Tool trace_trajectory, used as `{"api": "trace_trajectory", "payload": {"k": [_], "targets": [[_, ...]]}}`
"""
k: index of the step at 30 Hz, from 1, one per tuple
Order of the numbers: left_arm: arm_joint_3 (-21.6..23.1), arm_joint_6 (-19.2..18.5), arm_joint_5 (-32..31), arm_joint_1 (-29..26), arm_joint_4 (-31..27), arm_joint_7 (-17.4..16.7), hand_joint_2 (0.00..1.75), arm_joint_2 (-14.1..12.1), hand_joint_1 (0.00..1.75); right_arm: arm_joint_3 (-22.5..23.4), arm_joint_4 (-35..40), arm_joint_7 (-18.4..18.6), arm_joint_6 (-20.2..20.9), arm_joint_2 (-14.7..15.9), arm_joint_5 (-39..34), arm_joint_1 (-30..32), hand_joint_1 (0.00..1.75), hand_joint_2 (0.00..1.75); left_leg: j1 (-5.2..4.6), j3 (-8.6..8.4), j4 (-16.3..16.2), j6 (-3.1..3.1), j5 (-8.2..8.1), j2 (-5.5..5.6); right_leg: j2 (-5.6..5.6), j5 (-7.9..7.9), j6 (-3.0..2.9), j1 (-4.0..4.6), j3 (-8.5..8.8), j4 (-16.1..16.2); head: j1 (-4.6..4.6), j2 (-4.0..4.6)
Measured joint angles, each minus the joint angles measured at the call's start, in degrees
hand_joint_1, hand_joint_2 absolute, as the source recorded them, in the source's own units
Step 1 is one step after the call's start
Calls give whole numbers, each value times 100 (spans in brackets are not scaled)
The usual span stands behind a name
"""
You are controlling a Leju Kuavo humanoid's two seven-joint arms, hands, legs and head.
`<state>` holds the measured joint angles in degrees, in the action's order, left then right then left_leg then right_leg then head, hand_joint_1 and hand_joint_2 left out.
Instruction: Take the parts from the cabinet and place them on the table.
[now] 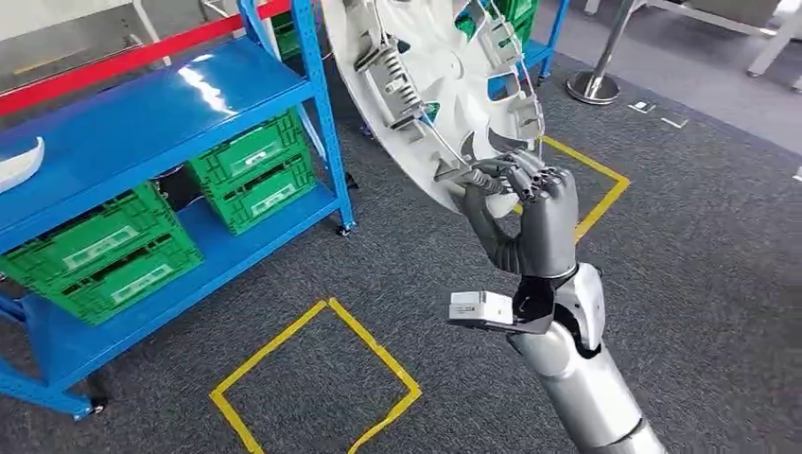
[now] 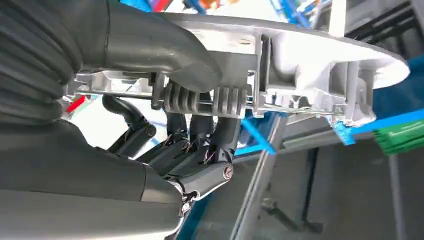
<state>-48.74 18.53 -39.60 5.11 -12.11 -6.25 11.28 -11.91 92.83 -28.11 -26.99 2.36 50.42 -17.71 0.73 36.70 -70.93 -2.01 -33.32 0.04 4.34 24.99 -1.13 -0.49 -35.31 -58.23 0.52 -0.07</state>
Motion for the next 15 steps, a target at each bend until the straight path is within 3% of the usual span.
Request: {"api": "trace_trajectory", "payload": {"k": [1,2,3,6,7,8,9,10,12,13,14,15], "targets": [[0,9,-9,2,0,2,175,-2,0,2,15,0,-17,2,0,17,175,175,12,-226,519,13,285,70,80,1,15,-5,0,-17,-2,0],[0,15,-22,5,0,2,175,-2,0,4,26,2,-35,2,2,36,175,175,30,-446,1035,28,497,255,155,7,40,-10,-7,-40,-2,0],[0,18,-29,4,4,2,175,0,0,9,35,0,-68,4,4,50,175,175,42,-506,1191,44,381,505,220,8,93,20,-54,-74,0,0],[2,52,-46,15,4,101,175,11,0,57,114,4,-172,24,17,158,175,175,-8,-506,1167,141,410,339,407,-72,220,-45,-117,-25,-2,0],[2,66,-44,13,7,81,175,24,0,85,138,4,-195,44,15,201,175,175,23,-519,1209,198,446,266,477,-94,261,-34,-127,-9,-2,0],[0,72,-44,15,-2,42,175,38,0,109,164,5,-205,74,15,250,175,175,48,-532,1247,241,474,173,345,-60,260,-43,-139,-56,-2,0],[0,77,-35,18,-9,26,175,35,0,114,179,4,-219,92,6,251,175,175,41,-535,1273,283,482,109,-20,95,283,11,-236,-263,68,0],[0,74,-35,13,-9,17,175,35,0,116,182,-2,-238,105,-15,246,175,175,29,-527,1273,291,485,20,-250,344,313,11,-454,-702,94,0],[0,57,-26,-2,-9,17,175,37,0,116,182,-15,-251,111,-66,265,175,175,12,-515,1265,307,474,-161,-382,735,343,-3,-882,-1620,90,0],[0,33,-9,0,-9,13,175,35,0,116,179,-20,-258,129,-74,270,175,175,11,-512,1262,307,472,-248,-398,774,351,-9,-982,-1846,94,0],[0,11,4,4,-9,15,175,35,0,116,175,-31,-267,157,-85,272,175,175,11,-513,1261,304,467,-326,-411,685,351,-15,-937,-1777,92,0],[0,4,13,15,-9,15,175,35,0,116,168,-35,-280,179,-96,271,175,175,11,-520,1260,298,459,-410,-432,479,342,-14,-723,-1412,94,0]]}}
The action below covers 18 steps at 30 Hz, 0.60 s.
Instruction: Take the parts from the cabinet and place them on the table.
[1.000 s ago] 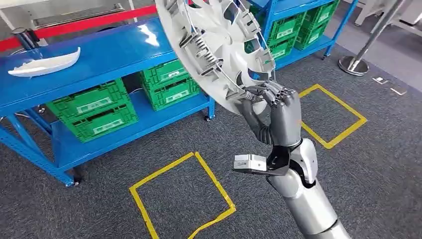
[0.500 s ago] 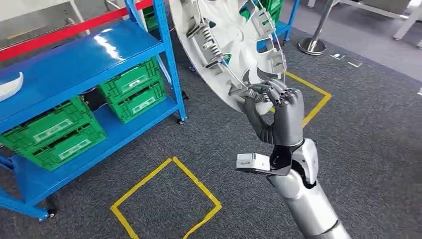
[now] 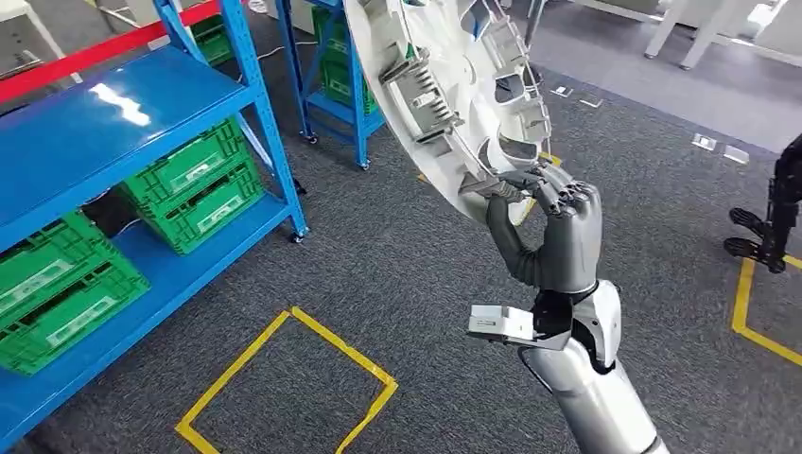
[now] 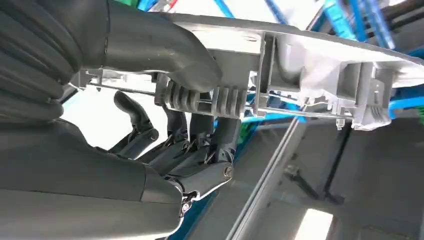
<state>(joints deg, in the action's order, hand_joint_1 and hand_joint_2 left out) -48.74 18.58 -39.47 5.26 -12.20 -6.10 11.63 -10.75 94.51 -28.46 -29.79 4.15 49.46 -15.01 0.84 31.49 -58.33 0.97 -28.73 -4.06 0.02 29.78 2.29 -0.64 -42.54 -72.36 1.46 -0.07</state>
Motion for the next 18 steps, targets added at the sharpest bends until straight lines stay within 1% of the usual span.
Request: {"api": "trace_trajectory", "payload": {"k": [1,2,3,4,6,7,8,9,10,11,12,13,14,15,16,17,18], "targets": [[0,-2,2,10,0,0,175,2,0,2,-2,0,-22,30,-20,-2,175,175,0,-11,-1,-12,-10,-72,-59,-230,-23,4,320,550,2,0],[0,-2,2,15,0,2,175,2,0,4,-2,-2,-39,44,-33,-7,175,175,-1,-29,-3,-29,-22,-136,-228,-405,-57,23,648,1096,0,0],[0,-2,2,17,-2,0,175,2,0,11,-2,-11,-57,59,-55,-23,175,175,-37,-42,-10,-61,-42,-190,-490,-351,-124,81,792,1413,-2,0],[0,9,2,19,-2,2,175,2,0,15,-2,-26,-61,63,-79,-25,175,175,-54,-35,-12,-97,-59,-228,-426,-397,-154,80,793,1417,-11,0],[0,18,2,34,0,2,175,2,0,41,-13,-79,-72,120,-140,-21,175,175,-49,-89,20,-159,-69,-349,-287,-382,-201,99,763,1402,-7,0],[0,20,-2,45,0,0,175,9,0,50,-15,-83,-76,146,-153,-21,175,175,-65,-119,37,-190,-75,-429,-202,-400,-237,100,757,1424,-7,0],[0,20,-22,51,0,-18,175,9,0,59,-15,-83,-81,159,-164,-13,175,175,-29,-83,-6,-242,-118,-289,-140,-442,-280,22,787,1469,-7,0],[0,20,-50,50,0,-13,175,7,0,68,-15,-83,-85,173,-168,-22,175,175,-22,-43,-165,-262,-240,68,-88,-448,-306,15,786,1473,-11,0],[0,20,-81,42,2,-9,175,9,0,70,-17,-79,-98,173,-166,-19,175,175,-16,111,-512,-271,-462,274,-39,-448,-332,11,783,1473,-24,0],[0,20,-87,33,9,2,175,11,0,70,-17,-81,-111,173,-151,-4,175,175,-16,343,-1014,-283,-710,363,37,-445,-341,12,781,1472,-28,0],[0,20,-98,15,15,2,175,11,0,70,-15,-74,-116,173,-116,19,175,175,-17,579,-1501,-292,-899,386,122,-443,-345,19,781,1471,-26,0],[0,20,-127,-1,20,2,175,11,0,72,-13,-44,-116,175,-83,52,175,175,-18,747,-1813,-293,-958,388,215,-443,-345,23,782,1467,-26,0],[0,18,-151,-11,24,-2,175,11,0,81,-4,-22,-112,175,-55,88,175,175,-17,778,-1820,-290,-864,389,305,-443,-345,22,785,1464,-26,0],[0,11,-175,-18,28,-22,175,11,0,85,13,15,-103,175,-33,129,175,175,-15,681,-1550,-281,-631,398,403,-443,-342,19,788,1459,-28,0],[0,-6,-199,-18,31,-22,175,11,0,94,46,54,-85,177,-4,173,175,175,-8,489,-1093,-267,-344,430,493,-441,-335,14,792,1450,-28,-2],[4,-39,-217,-16,31,-11,175,11,0,112,92,74,-68,179,13,224,175,175,4,244,-519,-254,-53,546,578,-432,-314,8,797,1433,-28,0],[9,-66,-249,-18,33,-11,175,11,0,127,147,101,-63,179,31,278,175,175,37,80,-134,-231,5,880,646,-427,-284,-4,785,1422,-28,0]]}}
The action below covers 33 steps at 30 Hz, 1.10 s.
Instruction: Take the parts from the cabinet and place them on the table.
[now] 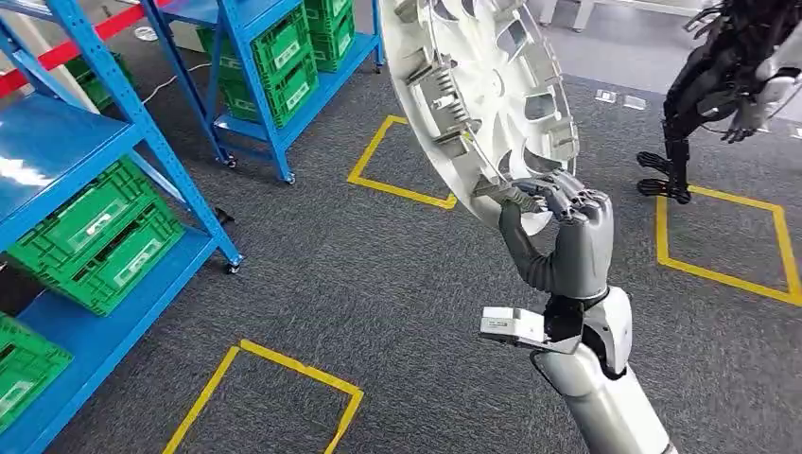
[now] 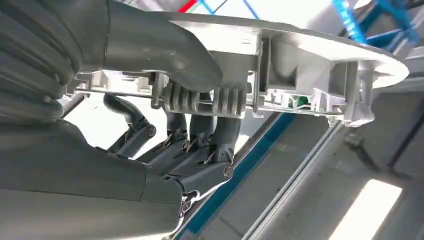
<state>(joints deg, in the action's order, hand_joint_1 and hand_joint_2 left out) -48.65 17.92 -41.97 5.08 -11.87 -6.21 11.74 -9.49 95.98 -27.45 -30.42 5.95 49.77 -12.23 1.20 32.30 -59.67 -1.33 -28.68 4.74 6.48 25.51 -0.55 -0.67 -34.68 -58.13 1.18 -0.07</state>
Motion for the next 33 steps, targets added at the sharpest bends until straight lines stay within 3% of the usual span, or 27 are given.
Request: {"api": "trace_trajectory", "payload": {"k": [1,4,5,6,7,8,9,10,11,12,13,14,15,16,20,21,22,23,24,25,26,27,29,30,31,33], "targets": [[2,-22,-20,-3,9,29,175,9,0,9,46,42,4,0,24,30,175,175,11,-44,126,5,-37,40,84,10,44,32,-38,-48,4,0],[20,-72,-70,7,13,98,175,24,0,68,194,81,53,13,146,206,175,175,-55,-69,76,94,-39,-142,288,-50,183,-26,-81,12,2,0],[31,-90,-90,0,13,76,175,53,0,98,240,109,107,31,192,248,175,175,-13,-91,140,150,-4,-237,311,-46,211,-29,-101,1,-4,0],[41,-98,-120,7,9,46,175,50,0,114,269,142,149,39,230,269,175,175,-20,-111,162,181,10,-315,-119,34,217,15,-146,-123,15,0],[42,-103,-122,5,11,48,175,52,0,116,273,153,192,44,262,253,175,175,-30,-109,165,215,7,-401,-422,238,241,32,-311,-450,53,0],[42,-105,-122,-5,13,66,175,57,0,116,273,155,216,42,291,248,175,175,-46,-106,161,230,-3,-488,-548,476,264,25,-548,-927,52,0],[42,-105,-120,-14,13,63,175,57,0,114,273,151,225,42,308,254,175,175,-53,-103,155,243,-12,-582,-589,669,278,14,-779,-1401,50,-2],[42,-107,-113,-16,13,63,175,55,0,116,273,148,227,44,321,257,175,175,-58,-100,149,252,-20,-674,-603,771,288,5,-957,-1763,52,0],[42,-109,-107,-15,13,61,175,52,0,116,273,151,232,46,332,257,175,175,-59,-103,144,251,-30,-760,-615,740,295,-2,-1011,-1865,52,0],[42,-114,-107,-10,11,63,175,52,0,116,273,151,232,55,339,256,175,175,-59,-113,142,246,-44,-844,-630,567,293,-4,-893,-1631,52,0],[42,-114,-105,-3,13,63,175,55,0,118,273,155,232,61,339,255,175,175,-59,-131,140,235,-60,-917,-661,325,279,-3,-625,-1164,52,0],[42,-114,-101,2,13,63,175,61,0,122,273,155,232,61,339,253,175,175,-59,-153,134,223,-80,-983,-770,97,258,5,-305,-599,55,0],[42,-114,-92,3,11,63,175,68,0,125,284,157,232,61,339,246,175,175,-67,-179,128,200,-103,-1039,-1032,-13,229,27,-22,-107,55,0],[42,-116,-87,2,11,63,175,68,0,129,286,157,232,63,341,240,175,175,-117,-176,121,163,-127,-1083,-1107,49,180,82,-8,-58,44,0],[42,-116,-81,22,9,59,175,77,0,160,312,157,227,81,354,235,175,175,-113,-264,167,25,-159,-1325,-793,-3,47,77,-49,10,48,0],[42,-118,-79,24,0,52,175,76,0,162,325,159,229,81,354,247,175,175,-75,-236,80,-11,-232,-1085,-743,-24,18,34,-15,38,46,0],[42,-118,-55,22,0,59,175,76,0,162,334,157,227,87,356,227,175,175,-72,-125,-179,-17,-408,-757,-693,-31,-14,17,-15,41,39,0],[42,-118,17,20,0,81,175,79,0,162,334,155,225,83,356,224,175,175,-70,67,-596,-27,-628,-581,-630,-31,-27,14,-18,41,24,0],[33,-118,145,14,0,101,175,79,0,159,334,140,223,79,374,227,175,175,-70,330,-1143,-37,-872,-505,-551,-26,-37,16,-20,40,22,0],[-7,-118,294,12,0,98,175,79,0,159,334,138,223,79,411,232,175,175,-72,547,-1561,-41,-999,-489,-462,-26,-38,22,-21,38,20,-2],[-53,-116,376,12,0,96,175,79,0,159,334,138,221,79,435,235,175,175,-71,651,-1719,-36,-978,-488,-373,-26,-38,24,-20,33,24,-2],[-68,-116,367,6,2,52,175,79,0,160,334,140,221,79,463,235,175,175,-71,623,-1598,-30,-820,-486,-284,-26,-37,22,-19,26,22,-2],[-68,-114,238,19,2,-4,175,79,0,160,345,144,223,79,535,232,175,175,-53,230,-655,-10,-237,-409,-99,-27,-18,11,-15,-1,22,0],[-68,-114,214,24,2,-2,175,79,0,159,350,157,223,76,606,226,175,175,-23,-5,-113,-10,7,-162,-25,-20,10,3,-22,-23,20,0],[-66,-114,197,25,4,9,175,83,0,160,349,175,216,72,713,213,175,175,0,-61,38,4,-111,196,44,-22,60,23,-56,-50,22,0],[-63,-111,168,42,9,92,175,96,0,153,352,245,173,72,960,191,175,175,-19,-74,53,47,-92,78,190,-58,145,-6,-120,-47,24,0]]}}
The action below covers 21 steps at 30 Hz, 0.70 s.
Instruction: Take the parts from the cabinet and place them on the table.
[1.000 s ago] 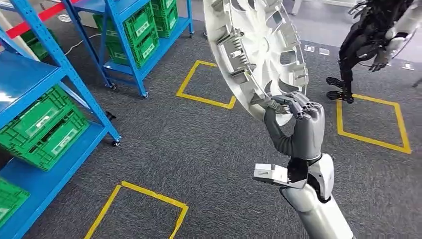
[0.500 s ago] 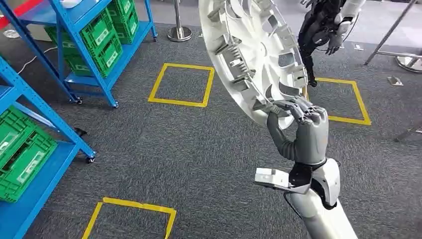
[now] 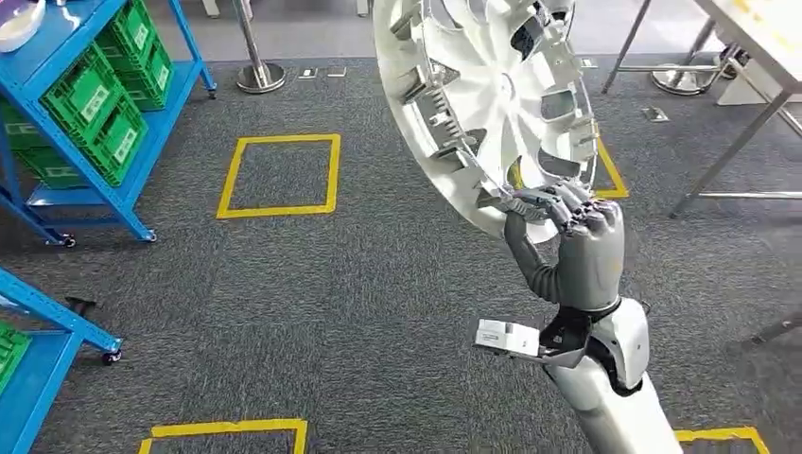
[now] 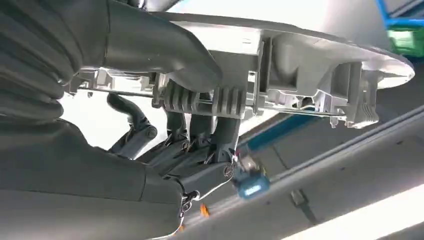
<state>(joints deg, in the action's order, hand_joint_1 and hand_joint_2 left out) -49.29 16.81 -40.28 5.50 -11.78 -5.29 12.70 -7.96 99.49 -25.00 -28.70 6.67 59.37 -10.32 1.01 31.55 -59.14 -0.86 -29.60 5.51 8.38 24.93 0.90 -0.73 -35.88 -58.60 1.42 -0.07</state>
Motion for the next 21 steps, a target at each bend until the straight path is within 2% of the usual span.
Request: {"api": "trace_trajectory", "payload": {"k": [2,3,4,5,6,7,8,9,10,11,12,13,14,17,18,19,20,21], "targets": [[-2,4,-4,-3,0,3,175,4,0,-4,0,46,-57,4,122,7,175,175,-24,-15,21,94,41,-160,177,-59,96,-40,-40,40,-9,0],[-2,7,-4,2,-2,-35,175,13,0,-6,-2,76,-81,20,152,10,175,175,8,-27,66,145,73,-271,87,-30,97,-58,-60,-7,-4,0],[-2,11,-2,7,-7,-37,175,13,0,-15,-4,103,-100,20,155,-17,175,175,-7,-30,89,178,83,-340,-336,116,99,10,-160,-212,35,0],[-2,18,0,1,-5,-31,175,17,0,-28,-7,120,-113,20,144,-54,175,175,-25,-21,90,194,83,-435,-594,333,121,27,-350,-591,42,0],[-2,22,0,-9,-4,-26,175,17,0,-46,-15,122,-127,20,109,-76,175,175,-43,-14,87,208,74,-529,-729,559,131,22,-574,-1063,39,0],[-2,33,0,-16,-4,-29,175,15,0,-59,-26,129,-155,20,78,-77,175,175,-53,-11,83,217,68,-627,-779,738,139,17,-777,-1511,39,-2],[-2,50,4,-16,-4,-35,175,7,0,-72,-46,138,-177,20,41,-78,175,175,-58,-10,81,225,61,-734,-798,810,144,9,-910,-1818,42,0],[-2,50,22,-12,-4,-33,175,2,0,-77,-61,146,-186,20,28,-85,175,175,-61,-14,80,225,56,-823,-811,725,143,6,-871,-1764,39,0],[-2,50,37,3,-7,-33,175,0,0,-85,-74,164,-188,20,28,-102,175,175,-62,-21,80,217,47,-904,-829,536,136,6,-676,-1429,42,0],[-4,50,53,22,-7,-33,175,2,0,-90,-76,201,-190,20,19,-129,175,175,-62,-32,77,209,37,-976,-877,316,120,10,-379,-918,42,0],[-4,46,61,42,-7,-35,175,4,0,-94,-76,216,-190,20,-5,-175,175,175,-63,-45,69,192,23,-1042,-1021,123,97,22,-49,-359,42,0],[-4,26,68,59,-9,-33,175,7,0,-96,-76,221,-190,20,-13,-234,175,175,-87,-48,57,164,3,-1102,-1291,157,38,74,125,21,39,0],[-4,9,70,73,-11,-33,175,4,0,-101,-76,223,-190,20,-22,-275,175,175,-107,-46,52,127,-17,-1150,-1270,113,-5,89,134,27,31,0],[-4,-2,66,128,-15,-11,175,9,0,-101,-74,280,-175,24,-20,-339,175,175,-94,-121,96,39,-29,-1319,-1044,112,-75,119,99,23,37,0],[-4,-2,66,144,-17,-51,175,9,0,-103,-52,313,-162,24,-5,-341,175,175,-89,-105,74,-10,-67,-1274,-976,72,-126,44,134,74,33,0],[-4,-2,66,160,-20,-94,175,7,0,-103,-33,330,-149,20,-1,-357,175,175,-68,-65,-63,-36,-157,-917,-928,65,-144,33,138,84,31,0],[-4,-2,66,163,-20,-92,175,7,0,-103,-33,332,-138,17,13,-370,175,175,-59,101,-435,-49,-386,-681,-875,65,-174,25,137,84,26,-2],[-4,-2,63,158,-20,-66,175,7,0,-107,-33,332,-135,4,17,-369,175,175,-55,329,-910,-61,-616,-594,-809,69,-185,25,137,83,24,0]]}}
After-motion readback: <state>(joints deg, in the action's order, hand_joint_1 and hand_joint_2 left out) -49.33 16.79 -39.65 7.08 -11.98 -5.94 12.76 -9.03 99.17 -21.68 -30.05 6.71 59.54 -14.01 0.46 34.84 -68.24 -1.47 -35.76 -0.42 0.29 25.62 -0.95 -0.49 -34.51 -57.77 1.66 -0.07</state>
